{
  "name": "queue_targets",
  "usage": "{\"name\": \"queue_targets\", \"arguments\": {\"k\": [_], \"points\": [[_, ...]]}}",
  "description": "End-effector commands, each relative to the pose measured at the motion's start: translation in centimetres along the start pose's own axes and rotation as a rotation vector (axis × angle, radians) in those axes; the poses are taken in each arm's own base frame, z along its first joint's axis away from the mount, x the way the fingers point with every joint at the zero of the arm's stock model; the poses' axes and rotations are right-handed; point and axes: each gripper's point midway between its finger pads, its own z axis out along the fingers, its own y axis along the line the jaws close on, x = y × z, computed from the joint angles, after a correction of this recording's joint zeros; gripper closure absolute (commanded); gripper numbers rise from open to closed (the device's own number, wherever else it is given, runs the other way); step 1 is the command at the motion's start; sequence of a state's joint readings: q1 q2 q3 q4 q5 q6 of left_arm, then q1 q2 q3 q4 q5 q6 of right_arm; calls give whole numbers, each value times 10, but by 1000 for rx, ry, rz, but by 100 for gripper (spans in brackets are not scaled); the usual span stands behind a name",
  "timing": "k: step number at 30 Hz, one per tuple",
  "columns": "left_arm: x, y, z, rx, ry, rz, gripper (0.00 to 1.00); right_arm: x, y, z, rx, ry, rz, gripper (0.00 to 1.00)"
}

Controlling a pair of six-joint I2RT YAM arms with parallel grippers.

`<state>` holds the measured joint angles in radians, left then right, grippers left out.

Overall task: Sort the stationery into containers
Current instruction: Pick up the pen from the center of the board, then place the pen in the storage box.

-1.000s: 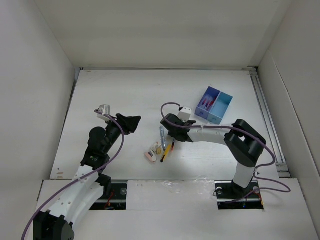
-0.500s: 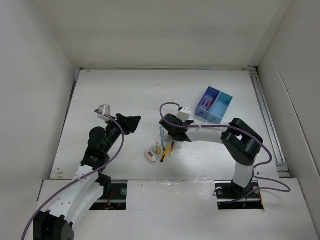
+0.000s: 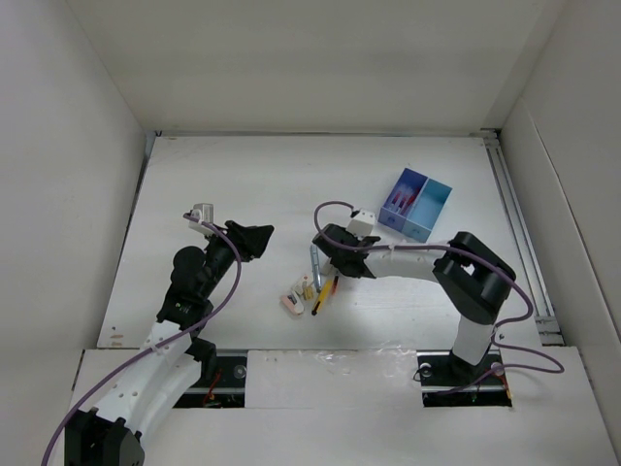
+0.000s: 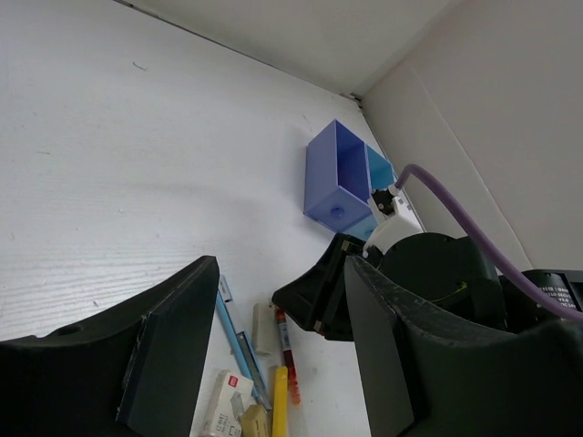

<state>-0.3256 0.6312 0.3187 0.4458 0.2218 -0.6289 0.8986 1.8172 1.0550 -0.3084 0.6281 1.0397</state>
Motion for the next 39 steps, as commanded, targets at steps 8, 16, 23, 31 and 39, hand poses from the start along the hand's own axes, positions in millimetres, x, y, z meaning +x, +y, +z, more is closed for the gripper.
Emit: {"name": "queue_targets", "arguments": {"k": [8, 16, 23, 31, 39], "points": [[-16, -18, 1, 64, -51, 13, 46, 19, -13, 2, 20, 37, 0, 83], [-16, -18, 1, 64, -51, 13, 46, 0, -10, -5, 23, -22, 18, 98], [-14, -16, 2, 59, -44, 12, 46, -31, -20, -24, 42, -86, 12, 100], [-13, -17, 2, 66, -38, 12, 46, -79, -45, -26, 31, -125, 92, 100], [-14, -17, 3, 67, -39, 3, 46, -153, -72, -31, -25, -177, 223, 100]]}}
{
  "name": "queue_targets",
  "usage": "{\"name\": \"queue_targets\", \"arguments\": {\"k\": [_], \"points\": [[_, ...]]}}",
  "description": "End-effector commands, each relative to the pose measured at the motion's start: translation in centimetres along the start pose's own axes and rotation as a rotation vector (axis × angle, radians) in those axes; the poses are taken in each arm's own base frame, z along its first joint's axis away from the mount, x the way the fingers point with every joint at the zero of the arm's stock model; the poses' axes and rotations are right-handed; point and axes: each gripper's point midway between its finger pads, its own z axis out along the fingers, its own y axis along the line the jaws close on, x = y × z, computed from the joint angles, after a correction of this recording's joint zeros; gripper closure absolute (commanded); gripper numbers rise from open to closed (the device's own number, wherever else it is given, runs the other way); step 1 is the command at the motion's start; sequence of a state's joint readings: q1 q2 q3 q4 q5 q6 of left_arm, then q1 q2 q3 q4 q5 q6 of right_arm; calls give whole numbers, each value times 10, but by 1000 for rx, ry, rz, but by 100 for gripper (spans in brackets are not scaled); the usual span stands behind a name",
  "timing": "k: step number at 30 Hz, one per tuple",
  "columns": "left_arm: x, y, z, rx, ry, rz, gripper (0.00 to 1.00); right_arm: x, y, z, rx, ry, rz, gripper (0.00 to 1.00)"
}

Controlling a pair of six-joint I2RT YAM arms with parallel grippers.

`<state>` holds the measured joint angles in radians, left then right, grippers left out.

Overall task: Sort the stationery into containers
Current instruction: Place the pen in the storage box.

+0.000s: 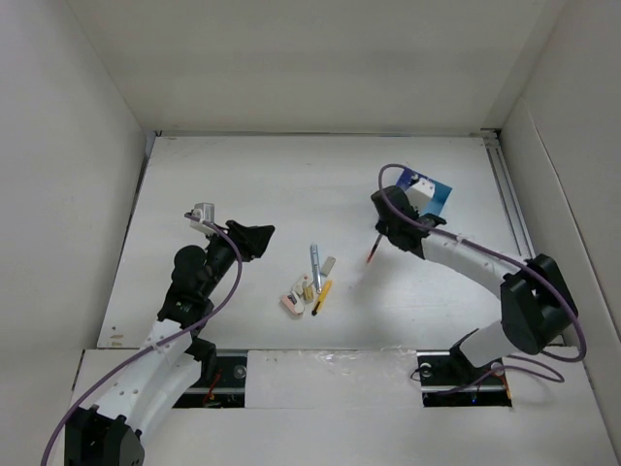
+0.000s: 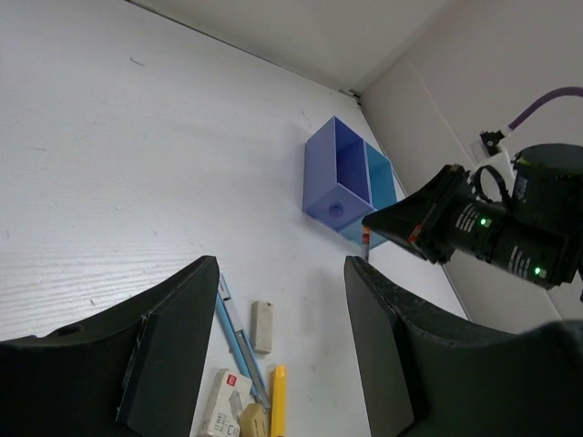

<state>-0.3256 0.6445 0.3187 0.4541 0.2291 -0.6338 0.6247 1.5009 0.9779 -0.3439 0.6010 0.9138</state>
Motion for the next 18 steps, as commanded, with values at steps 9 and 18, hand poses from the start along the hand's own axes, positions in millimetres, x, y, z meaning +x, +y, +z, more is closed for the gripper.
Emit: {"name": "queue_targets", "arguments": {"k": [9, 18], "points": [[-15, -18, 1, 64, -47, 9, 46, -146, -31, 2, -27, -185, 261, 100], [-15, -18, 1, 64, -47, 9, 46, -165, -39, 7, -55, -184, 303, 100]]}}
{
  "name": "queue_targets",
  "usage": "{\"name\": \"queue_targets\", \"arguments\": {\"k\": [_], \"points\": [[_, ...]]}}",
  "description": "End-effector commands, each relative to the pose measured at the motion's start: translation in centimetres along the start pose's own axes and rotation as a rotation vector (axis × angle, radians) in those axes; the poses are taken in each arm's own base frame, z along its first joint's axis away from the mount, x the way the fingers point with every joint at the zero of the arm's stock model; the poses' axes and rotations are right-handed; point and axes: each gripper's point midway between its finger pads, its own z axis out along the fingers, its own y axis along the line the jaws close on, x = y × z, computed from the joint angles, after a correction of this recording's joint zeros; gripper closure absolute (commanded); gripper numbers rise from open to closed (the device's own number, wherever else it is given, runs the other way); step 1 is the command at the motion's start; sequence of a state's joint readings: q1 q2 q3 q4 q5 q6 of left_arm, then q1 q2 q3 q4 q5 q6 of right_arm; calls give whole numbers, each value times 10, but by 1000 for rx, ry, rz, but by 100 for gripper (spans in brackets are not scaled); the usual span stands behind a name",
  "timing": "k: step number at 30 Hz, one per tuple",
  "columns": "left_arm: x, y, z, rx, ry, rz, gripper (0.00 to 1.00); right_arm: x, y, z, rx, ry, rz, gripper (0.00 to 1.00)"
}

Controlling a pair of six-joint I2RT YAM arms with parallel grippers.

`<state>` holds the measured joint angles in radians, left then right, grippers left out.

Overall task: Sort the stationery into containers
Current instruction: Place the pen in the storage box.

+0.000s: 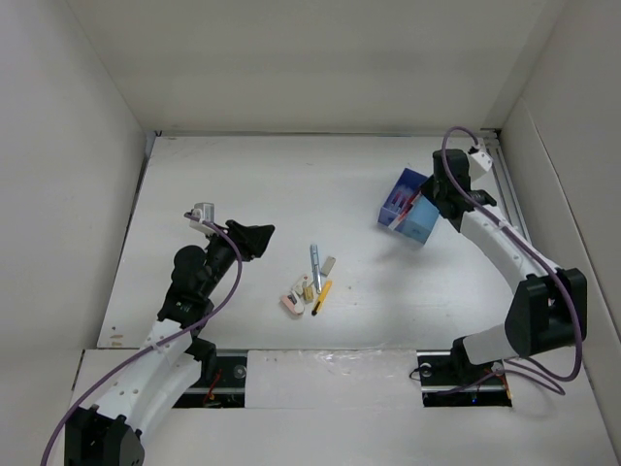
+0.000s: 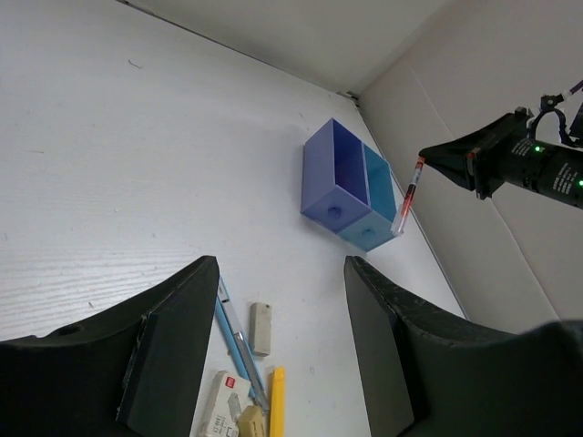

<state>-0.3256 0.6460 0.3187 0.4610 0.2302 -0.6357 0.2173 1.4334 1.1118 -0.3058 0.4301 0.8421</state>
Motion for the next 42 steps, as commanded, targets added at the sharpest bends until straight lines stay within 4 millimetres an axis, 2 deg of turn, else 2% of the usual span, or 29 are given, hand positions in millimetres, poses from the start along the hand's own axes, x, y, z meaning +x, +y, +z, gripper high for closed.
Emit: {"name": "queue_targets", "arguments": {"k": [1, 3, 7, 8, 10, 11, 13, 18, 19, 23, 26, 32, 35, 36, 39, 40, 42], "points": [[-13, -15, 2, 54, -37, 8, 46, -17, 21, -12, -85, -28, 25, 100], [-13, -15, 2, 54, -36, 8, 46, -17, 20, -13, -92, -33, 28, 100], [-12, -16, 3, 63, -33, 9, 46, -35, 11, -9, -53, -84, 49, 100], [-12, -16, 3, 63, -33, 9, 46, -46, 5, -6, -13, -128, 58, 100], [-12, -16, 3, 63, -33, 9, 46, -55, 5, 6, 28, -159, 71, 100], [-12, -16, 3, 63, -33, 9, 46, -66, 7, 8, 50, -193, 76, 100], [-12, -16, 3, 63, -33, 9, 46, -63, 6, 23, 91, -192, 61, 100], [-12, -16, 3, 63, -33, 9, 46, -71, 17, 38, 107, -213, 54, 100], [-12, -16, 3, 63, -33, 9, 46, -78, 22, 39, 107, -233, 62, 100], [-10, -15, 3, 57, -26, 7, 46, -76, 17, 60, 177, -248, 30, 100], [-12, -13, 4, 49, -33, 16, 46, -83, 17, 68, 198, -266, 25, 100], [-12, -13, 4, 49, -33, 16, 46, -80, 18, 91, 240, -274, 1, 100], [-13, -11, 4, 41, -40, 16, 46, -68, 13, 103, 264, -251, -20, 100], [-11, -10, 4, 35, -33, 14, 46, -68, 19, 101, 252, -253, -20, 100], [-9, -8, 5, 28, -25, 12, 46, -60, 16, 108, 265, -240, -31, 100], [-9, -8, 5, 28, -25, 12, 46, -60, 22, 106, 252, -242, -31, 100], [-9, -8, 5, 28, -25, 12, 46, -56, 21, 113, 260, -235, -38, 100]]}}
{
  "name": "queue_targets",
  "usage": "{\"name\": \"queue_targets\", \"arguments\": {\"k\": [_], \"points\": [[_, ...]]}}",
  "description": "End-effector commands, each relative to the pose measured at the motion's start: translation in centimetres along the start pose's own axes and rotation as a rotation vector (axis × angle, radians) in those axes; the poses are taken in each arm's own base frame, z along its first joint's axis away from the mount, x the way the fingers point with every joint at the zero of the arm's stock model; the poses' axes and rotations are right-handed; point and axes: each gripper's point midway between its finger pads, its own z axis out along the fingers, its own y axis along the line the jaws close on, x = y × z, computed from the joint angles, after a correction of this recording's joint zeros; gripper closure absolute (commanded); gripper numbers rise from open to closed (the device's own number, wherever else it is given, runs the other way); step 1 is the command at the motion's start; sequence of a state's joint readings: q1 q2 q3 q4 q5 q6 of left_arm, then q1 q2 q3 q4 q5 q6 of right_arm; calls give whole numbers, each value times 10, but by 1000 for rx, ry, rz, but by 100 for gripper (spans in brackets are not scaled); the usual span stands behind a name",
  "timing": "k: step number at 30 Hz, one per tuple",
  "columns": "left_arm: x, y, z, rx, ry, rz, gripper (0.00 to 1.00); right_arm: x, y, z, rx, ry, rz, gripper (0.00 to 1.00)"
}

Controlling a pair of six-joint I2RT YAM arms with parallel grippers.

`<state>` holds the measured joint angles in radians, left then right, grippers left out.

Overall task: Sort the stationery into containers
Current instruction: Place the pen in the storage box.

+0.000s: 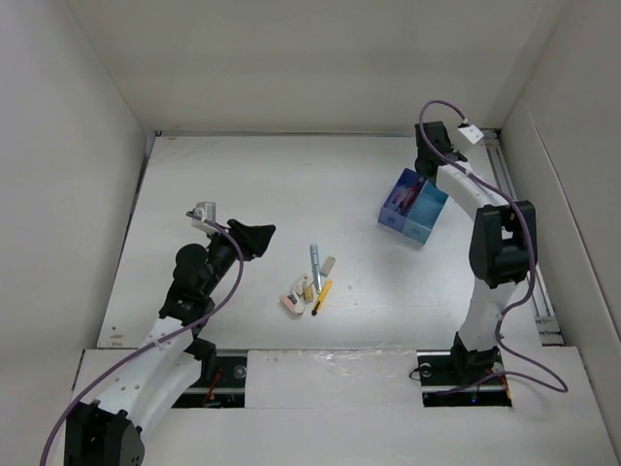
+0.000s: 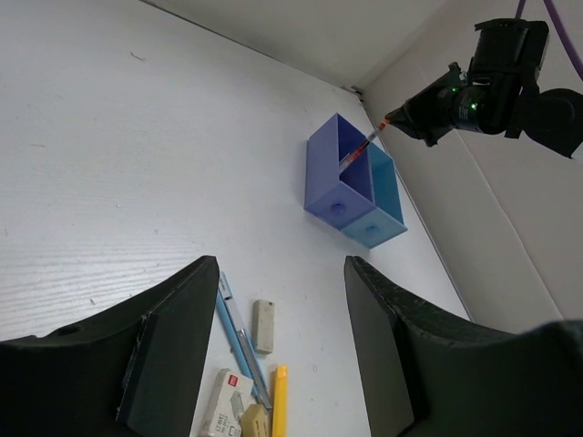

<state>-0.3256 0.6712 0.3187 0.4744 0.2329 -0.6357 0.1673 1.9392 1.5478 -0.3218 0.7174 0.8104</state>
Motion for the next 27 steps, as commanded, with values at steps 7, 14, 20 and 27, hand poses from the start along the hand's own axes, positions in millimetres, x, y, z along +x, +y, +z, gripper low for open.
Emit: {"name": "queue_targets", "arguments": {"k": [7, 14, 20, 27], "points": [[-10, -9, 3, 28, -29, 13, 46, -9, 25, -8, -24, -49, -7, 100], [-10, -9, 3, 28, -29, 13, 46, 12, 32, -17, -46, -28, -40, 85], [-10, -11, 3, 42, -29, 15, 46, -6, 34, -44, -84, -52, -6, 54], [-10, -11, 3, 42, -29, 15, 46, 1, 52, -103, -230, -18, -6, 50]]}}
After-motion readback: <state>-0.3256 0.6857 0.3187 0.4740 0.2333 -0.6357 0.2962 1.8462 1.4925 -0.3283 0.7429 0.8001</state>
